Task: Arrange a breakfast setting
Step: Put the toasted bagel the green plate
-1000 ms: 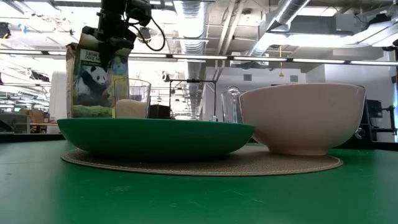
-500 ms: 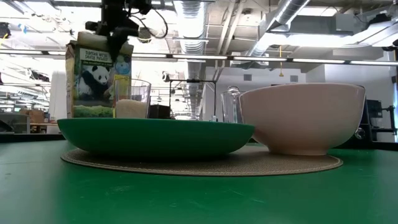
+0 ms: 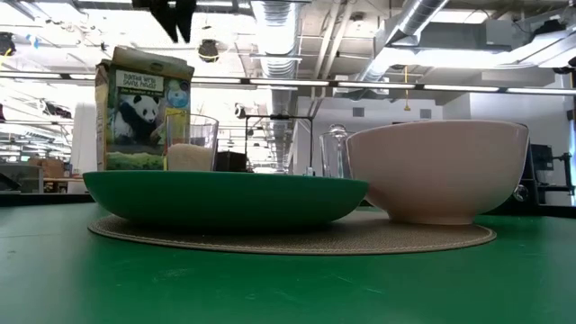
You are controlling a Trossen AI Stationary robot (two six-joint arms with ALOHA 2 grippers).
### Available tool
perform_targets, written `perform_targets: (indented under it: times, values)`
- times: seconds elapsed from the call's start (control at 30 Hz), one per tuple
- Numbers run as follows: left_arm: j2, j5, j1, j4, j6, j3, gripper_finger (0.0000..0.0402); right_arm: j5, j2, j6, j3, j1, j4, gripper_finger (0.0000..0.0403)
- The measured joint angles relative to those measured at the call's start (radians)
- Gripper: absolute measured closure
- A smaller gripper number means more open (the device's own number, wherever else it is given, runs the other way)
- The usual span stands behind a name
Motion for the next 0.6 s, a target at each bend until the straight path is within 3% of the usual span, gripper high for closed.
perform_targets:
  times: [0.23,0.6]
  values:
    - [-0.002,-0.063,-0.168,0.055,0.054,0.134,0.0239,0.0,0.0,0.0,0.0,0.0,0.015,0.0175]
    - [0.002,-0.106,-0.559,0.165,0.076,0.138,0.0239,0.0,0.0,-0.051,-0.009,0.0,0.118,0.0175]
